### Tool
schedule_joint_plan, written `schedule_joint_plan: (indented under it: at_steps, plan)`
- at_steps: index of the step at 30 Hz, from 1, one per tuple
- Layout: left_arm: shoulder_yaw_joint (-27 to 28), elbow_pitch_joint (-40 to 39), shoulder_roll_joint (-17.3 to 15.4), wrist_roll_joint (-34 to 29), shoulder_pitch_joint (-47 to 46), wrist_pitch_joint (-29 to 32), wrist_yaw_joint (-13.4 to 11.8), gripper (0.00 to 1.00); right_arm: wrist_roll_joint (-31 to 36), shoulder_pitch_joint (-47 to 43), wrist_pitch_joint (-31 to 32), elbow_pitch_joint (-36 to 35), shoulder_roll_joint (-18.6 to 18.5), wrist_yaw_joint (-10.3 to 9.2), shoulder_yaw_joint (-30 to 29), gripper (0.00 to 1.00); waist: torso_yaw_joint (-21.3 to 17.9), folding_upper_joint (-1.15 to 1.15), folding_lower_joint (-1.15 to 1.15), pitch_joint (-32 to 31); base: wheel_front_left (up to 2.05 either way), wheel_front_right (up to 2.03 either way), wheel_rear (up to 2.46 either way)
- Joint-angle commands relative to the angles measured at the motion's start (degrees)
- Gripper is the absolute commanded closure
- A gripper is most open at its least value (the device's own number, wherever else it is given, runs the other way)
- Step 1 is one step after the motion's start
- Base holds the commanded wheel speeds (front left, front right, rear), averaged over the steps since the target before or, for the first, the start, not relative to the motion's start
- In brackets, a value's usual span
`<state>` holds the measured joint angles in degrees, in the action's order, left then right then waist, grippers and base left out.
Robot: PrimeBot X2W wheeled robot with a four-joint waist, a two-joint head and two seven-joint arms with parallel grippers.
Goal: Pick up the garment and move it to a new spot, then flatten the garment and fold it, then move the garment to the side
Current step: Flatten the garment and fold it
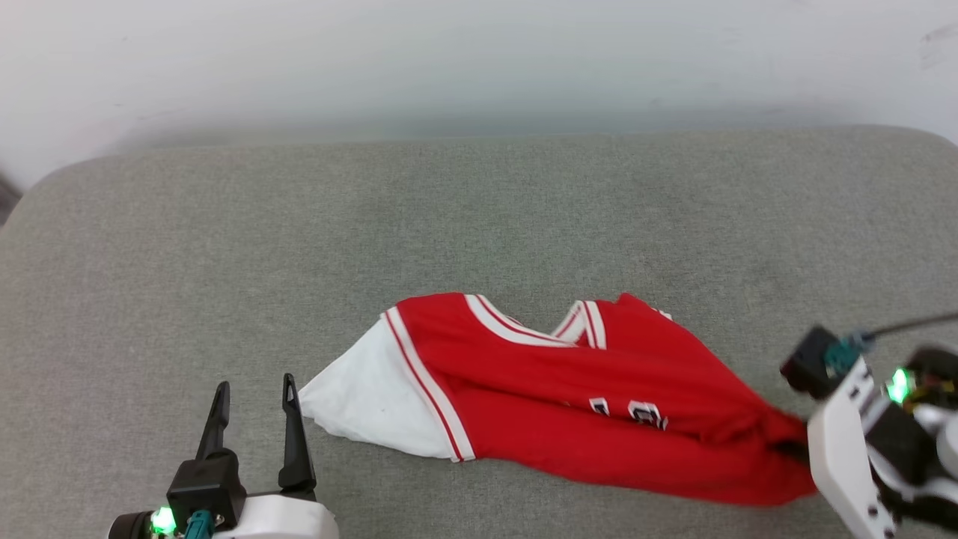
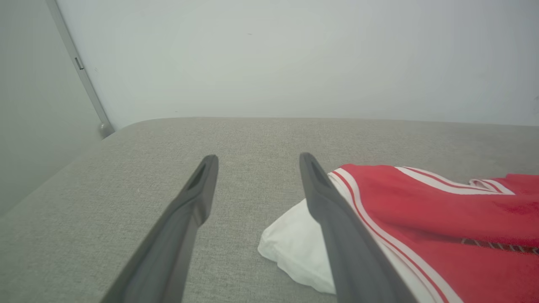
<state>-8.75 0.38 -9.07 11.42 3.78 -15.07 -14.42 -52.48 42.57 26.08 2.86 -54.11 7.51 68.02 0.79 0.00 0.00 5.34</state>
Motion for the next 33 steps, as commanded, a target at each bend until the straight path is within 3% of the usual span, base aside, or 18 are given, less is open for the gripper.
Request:
schedule_joint_plan:
  at_steps: [1, 5, 8, 9, 10, 13, 22, 28, 33]
  plan:
    - [0.52, 0.12, 0.25, -0.48, 0.70, -0.15, 0.47, 0.00, -0.86, -3.98, 0.19, 0.77, -0.51, -0.04, -0.83, 1.00, -0.29, 0.00, 0.00, 0.24, 0.00, 0.00, 0.00]
    - [1.01, 0.57, 0.96, -1.16, 0.08, -0.15, 1.58, 0.00, -2.15, -12.60, -0.26, 4.69, 0.73, -0.04, -2.64, 1.00, -0.54, 0.00, 0.00, 0.84, 0.00, 0.00, 0.00]
    - [1.49, 0.81, 1.26, -1.58, -0.29, -0.15, 2.23, 0.00, -3.41, -18.00, -1.40, 7.86, 3.67, -0.04, -4.39, 1.00, -0.70, 0.00, 0.00, 1.09, 0.00, 0.00, 0.00]
    - [1.63, 0.92, 1.36, -1.76, -0.33, -0.15, 2.31, 0.00, -3.12, -18.98, -1.97, 8.86, 4.39, -0.03, -5.21, 0.89, -0.79, 0.00, 0.00, 1.13, 0.00, 0.00, 0.00]
    - [1.81, 1.06, 1.43, -1.83, -0.33, -0.15, 2.53, 0.00, -2.79, -19.85, -2.98, 9.73, 5.35, -0.03, -6.25, 0.00, -0.91, 0.00, 0.00, 1.13, 0.00, 0.00, 0.00]
    - [2.01, 1.53, 1.41, -2.73, -0.16, -0.15, 2.88, 0.00, -1.31, -20.65, -5.45, 10.15, 6.97, -0.06, -10.03, 0.00, -1.33, 0.00, 0.00, 0.78, 0.00, 0.00, 0.00]
    - [2.63, 1.54, 2.25, -3.79, 1.30, -0.15, 3.68, 0.00, 3.23, -22.50, -5.93, 2.51, 2.91, -0.04, -25.40, 0.00, -1.44, 0.00, 0.00, -0.77, 0.00, 0.00, 0.00]
    - [2.64, 1.41, 3.08, -4.24, 1.27, -0.15, 4.26, 0.00, 4.90, -22.91, -0.89, -4.17, 1.21, -0.04, -37.23, 0.00, -0.44, 0.00, 0.00, -0.41, 0.00, 0.00, 0.00]
    - [2.74, 1.35, 3.50, -4.67, 0.27, -0.15, 4.80, 0.00, 5.79, -19.84, 5.96, -6.95, 1.62, -0.04, -42.80, 0.00, 0.53, 0.00, 0.00, 0.82, 0.00, 0.00, 0.00]
